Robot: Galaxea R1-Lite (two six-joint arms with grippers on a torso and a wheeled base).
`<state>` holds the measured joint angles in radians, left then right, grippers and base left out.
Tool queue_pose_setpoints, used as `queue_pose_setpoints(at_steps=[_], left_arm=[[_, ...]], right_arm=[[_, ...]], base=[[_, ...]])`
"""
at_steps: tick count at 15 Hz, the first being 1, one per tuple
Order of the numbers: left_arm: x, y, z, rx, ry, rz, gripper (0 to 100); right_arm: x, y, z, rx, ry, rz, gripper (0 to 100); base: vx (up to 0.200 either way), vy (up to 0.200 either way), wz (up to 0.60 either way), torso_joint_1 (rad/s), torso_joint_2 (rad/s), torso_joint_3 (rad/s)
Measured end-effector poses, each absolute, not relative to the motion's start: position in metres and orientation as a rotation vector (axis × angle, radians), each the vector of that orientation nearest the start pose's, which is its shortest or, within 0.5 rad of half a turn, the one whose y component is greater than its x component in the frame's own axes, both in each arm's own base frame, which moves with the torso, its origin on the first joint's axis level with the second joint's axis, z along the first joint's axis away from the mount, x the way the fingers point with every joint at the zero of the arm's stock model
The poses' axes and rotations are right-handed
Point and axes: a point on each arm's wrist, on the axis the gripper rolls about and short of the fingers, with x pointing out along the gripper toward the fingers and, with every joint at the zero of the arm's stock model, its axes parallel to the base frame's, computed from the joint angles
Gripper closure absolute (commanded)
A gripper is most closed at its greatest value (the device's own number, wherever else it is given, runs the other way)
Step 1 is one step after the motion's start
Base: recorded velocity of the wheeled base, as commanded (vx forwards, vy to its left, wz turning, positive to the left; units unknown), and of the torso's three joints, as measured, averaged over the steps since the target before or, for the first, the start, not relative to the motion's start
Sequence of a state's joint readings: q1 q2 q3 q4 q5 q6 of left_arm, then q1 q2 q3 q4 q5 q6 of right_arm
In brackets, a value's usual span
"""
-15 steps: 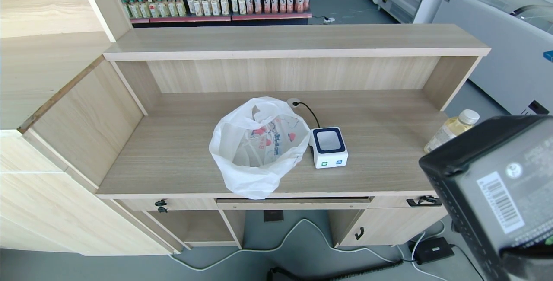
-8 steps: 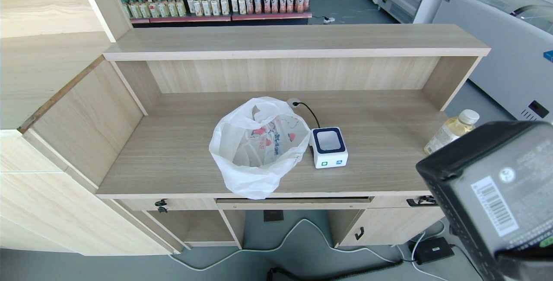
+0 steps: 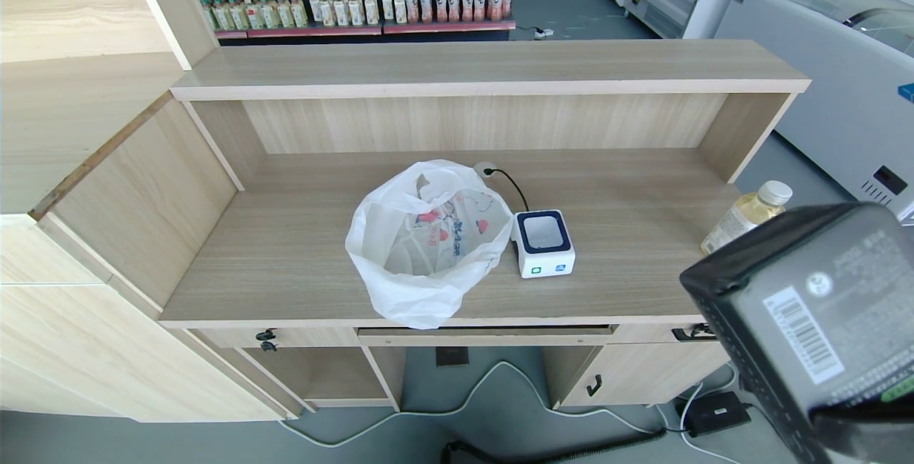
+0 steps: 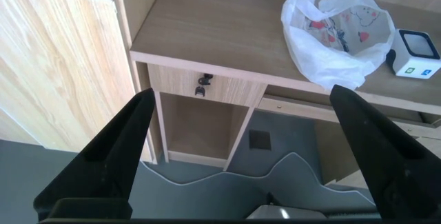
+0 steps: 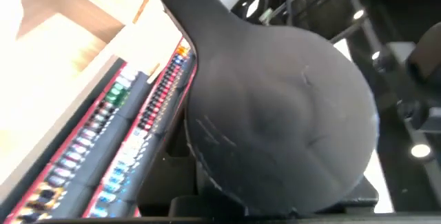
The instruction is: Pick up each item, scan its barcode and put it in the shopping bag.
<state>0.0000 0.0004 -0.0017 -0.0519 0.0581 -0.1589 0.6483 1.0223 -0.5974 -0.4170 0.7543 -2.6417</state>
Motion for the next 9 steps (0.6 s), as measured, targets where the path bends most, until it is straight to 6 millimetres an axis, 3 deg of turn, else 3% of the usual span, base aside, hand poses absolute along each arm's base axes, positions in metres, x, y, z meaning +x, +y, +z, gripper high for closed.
queue_pose_setpoints(at_steps=[1, 4, 6, 9], left_arm=[[-0.023, 0.001, 0.081, -0.160, -0.058, 0.053, 0], [-0.023, 0.001, 0.081, -0.160, -0.058, 0.053, 0], [-0.023, 0.001, 0.081, -0.160, -0.057, 0.053, 0], [-0.023, 0.001, 0.081, -0.161, -0.058, 0.053, 0]], right_arm=[[0.098, 0.088, 0.253, -2.067, -1.630, 0.502, 100], [0.118, 0.064, 0.248, -1.821, -0.964, 0.647, 100], [0.125, 0.037, 0.246, -1.679, -0.639, 0.558, 100], [0.114, -0.001, 0.242, -1.250, -0.262, 0.364, 100]], base=[[0.000, 0.000, 0.00, 0.000, 0.00, 0.000], [0.000, 0.000, 0.00, 0.000, 0.00, 0.000], [0.000, 0.000, 0.00, 0.000, 0.00, 0.000], [0.000, 0.000, 0.00, 0.000, 0.00, 0.000]])
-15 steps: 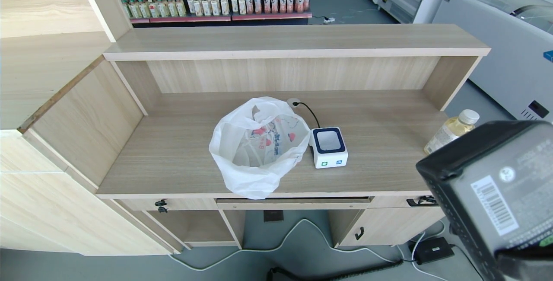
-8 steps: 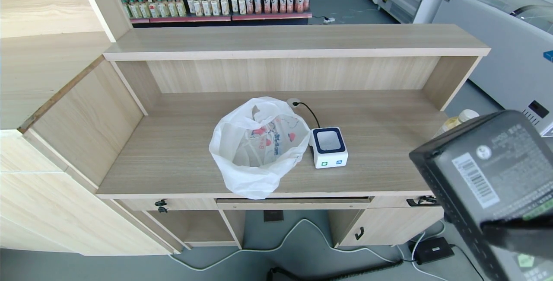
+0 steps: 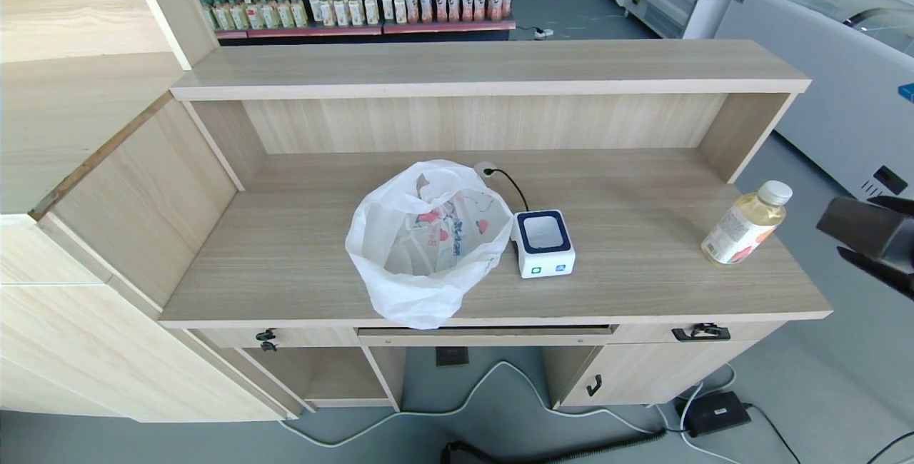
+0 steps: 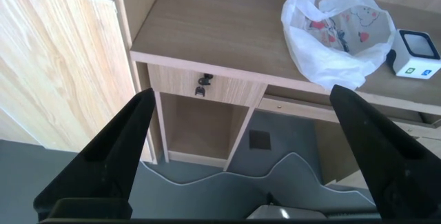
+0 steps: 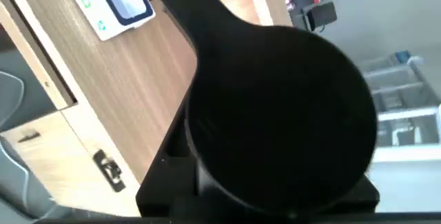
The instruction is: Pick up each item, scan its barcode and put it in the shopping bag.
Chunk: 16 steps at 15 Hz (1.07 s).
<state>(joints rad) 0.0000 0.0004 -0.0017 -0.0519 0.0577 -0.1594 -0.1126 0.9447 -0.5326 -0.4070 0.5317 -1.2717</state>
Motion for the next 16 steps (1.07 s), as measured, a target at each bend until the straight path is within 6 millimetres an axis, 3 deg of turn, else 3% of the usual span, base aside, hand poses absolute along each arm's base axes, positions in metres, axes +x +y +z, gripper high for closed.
queue_pose_setpoints(at_steps=[5, 9, 12, 16], left_arm=[[-0.023, 0.001, 0.081, -0.160, -0.058, 0.053, 0], [-0.023, 0.001, 0.081, -0.161, -0.058, 0.054, 0], [-0.023, 0.001, 0.081, -0.160, -0.058, 0.054, 0], [-0.023, 0.001, 0.081, -0.160, -0.058, 0.053, 0]], right_arm=[[0.092, -0.009, 0.237, -0.809, -0.152, 0.269, 100], [0.096, -0.010, 0.246, -0.560, -0.124, 0.258, 100], [0.126, -0.017, 0.266, -0.335, -0.078, 0.222, 100], [0.202, -0.030, 0.265, 0.116, 0.082, 0.241, 100]], base=[[0.000, 0.000, 0.00, 0.000, 0.00, 0.000], [0.000, 0.000, 0.60, -0.001, 0.00, 0.005], [0.000, 0.000, 0.00, 0.000, 0.00, 0.000], [0.000, 0.000, 0.00, 0.000, 0.00, 0.000]])
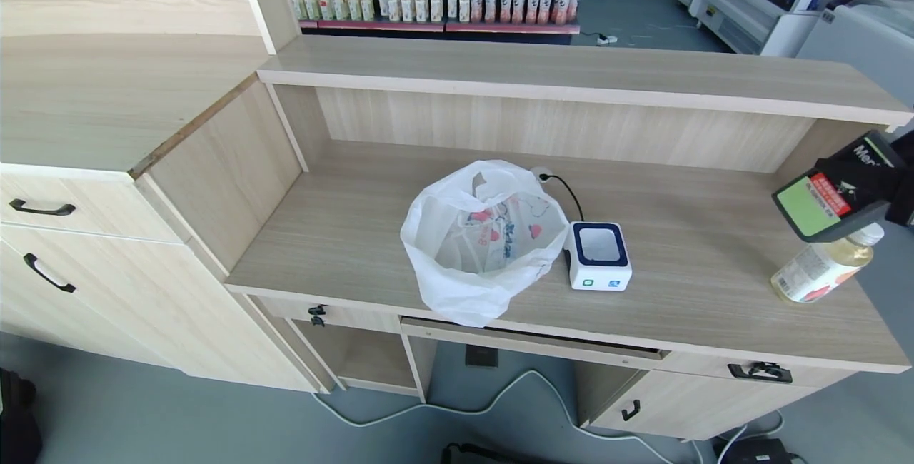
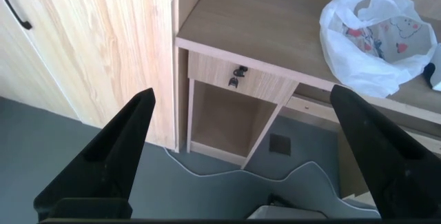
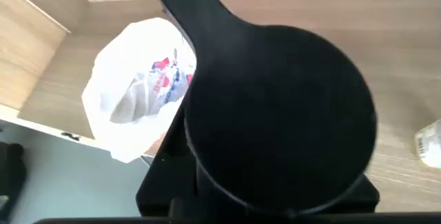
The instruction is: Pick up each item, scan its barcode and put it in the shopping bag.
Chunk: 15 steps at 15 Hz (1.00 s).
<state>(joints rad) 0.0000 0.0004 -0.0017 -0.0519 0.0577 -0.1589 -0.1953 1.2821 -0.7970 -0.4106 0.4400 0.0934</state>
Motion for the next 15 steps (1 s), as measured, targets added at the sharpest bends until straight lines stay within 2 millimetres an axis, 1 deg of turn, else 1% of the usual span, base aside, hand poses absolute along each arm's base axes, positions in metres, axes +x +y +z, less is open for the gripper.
queue_pose_setpoints(at_steps=[1, 2, 3, 4, 5, 7, 9, 15], left_arm=[[-0.023, 0.001, 0.081, -0.160, -0.058, 0.053, 0], [-0.023, 0.001, 0.081, -0.161, -0.058, 0.053, 0], [-0.023, 0.001, 0.081, -0.161, -0.058, 0.053, 0], [-0.023, 0.001, 0.081, -0.160, -0.058, 0.053, 0], [-0.023, 0.001, 0.081, -0.161, -0.058, 0.054, 0], [-0.023, 0.001, 0.081, -0.160, -0.058, 0.053, 0], [-0.023, 0.001, 0.081, -0.160, -0.058, 0.053, 0], [-0.023, 0.001, 0.081, -0.160, -0.058, 0.054, 0]], right_arm=[[0.225, -0.031, 0.259, 0.238, 0.123, 0.251, 100], [0.243, -0.030, 0.252, 0.315, 0.152, 0.264, 100], [0.262, -0.026, 0.244, 0.360, 0.169, 0.292, 100], [0.277, -0.021, 0.233, 0.381, 0.200, 0.329, 100], [0.287, -0.018, 0.222, 0.391, 0.236, 0.362, 100], [0.303, -0.012, 0.203, 0.394, 0.295, 0.388, 100], [0.312, -0.009, 0.190, 0.374, 0.323, 0.424, 100], [0.343, -0.011, 0.172, 0.343, 0.291, 0.459, 100]], base=[[0.000, 0.000, 0.00, 0.000, 0.00, 0.000], [0.000, 0.000, 0.00, 0.000, 0.00, 0.000], [0.000, 0.000, 0.00, 0.000, 0.00, 0.000], [0.000, 0.000, 0.00, 0.000, 0.00, 0.000], [0.000, 0.000, 0.00, 0.000, 0.00, 0.000], [0.000, 0.000, 0.00, 0.000, 0.00, 0.000], [0.000, 0.000, 0.00, 0.000, 0.00, 0.000], [0.000, 0.000, 0.00, 0.000, 0.00, 0.000]])
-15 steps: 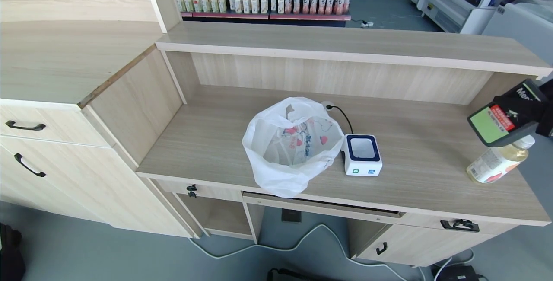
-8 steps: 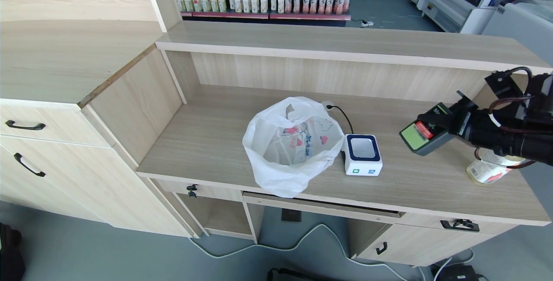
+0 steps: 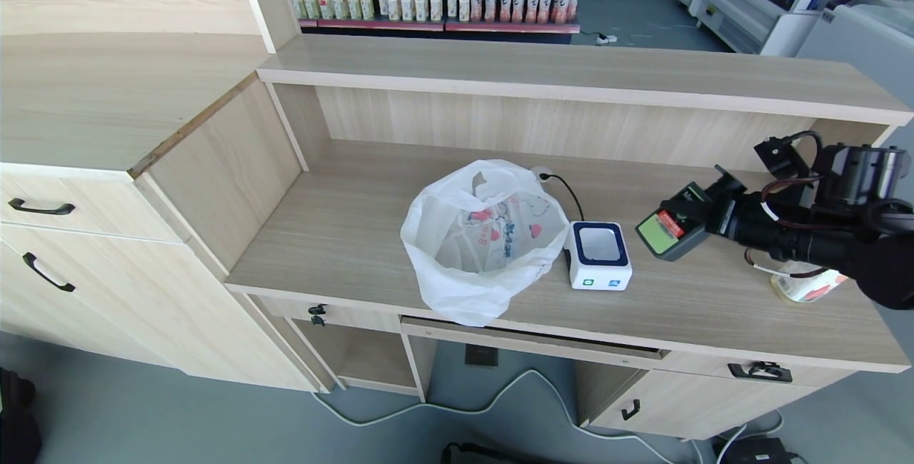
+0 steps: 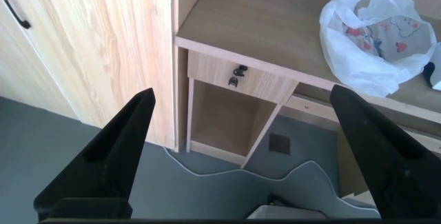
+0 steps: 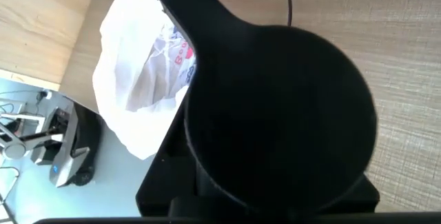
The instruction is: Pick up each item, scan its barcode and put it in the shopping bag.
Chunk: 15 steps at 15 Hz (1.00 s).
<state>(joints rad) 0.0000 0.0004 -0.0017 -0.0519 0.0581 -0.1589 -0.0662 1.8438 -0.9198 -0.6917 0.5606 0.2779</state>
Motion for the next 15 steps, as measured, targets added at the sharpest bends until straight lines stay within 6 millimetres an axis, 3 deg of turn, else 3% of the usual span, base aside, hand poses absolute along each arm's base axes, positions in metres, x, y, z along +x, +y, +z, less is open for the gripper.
queue_pose_setpoints(at_steps=[4, 15], left_arm=[[-0.023, 0.001, 0.081, -0.160, -0.058, 0.054, 0], [-0.023, 0.001, 0.081, -0.160, -0.058, 0.053, 0]], right_arm=[[0.360, -0.013, 0.165, 0.307, 0.287, 0.460, 100], [0.382, -0.006, 0.154, 0.284, 0.294, 0.483, 100]], base=[[0.000, 0.000, 0.00, 0.000, 0.00, 0.000], [0.000, 0.000, 0.00, 0.000, 0.00, 0.000]])
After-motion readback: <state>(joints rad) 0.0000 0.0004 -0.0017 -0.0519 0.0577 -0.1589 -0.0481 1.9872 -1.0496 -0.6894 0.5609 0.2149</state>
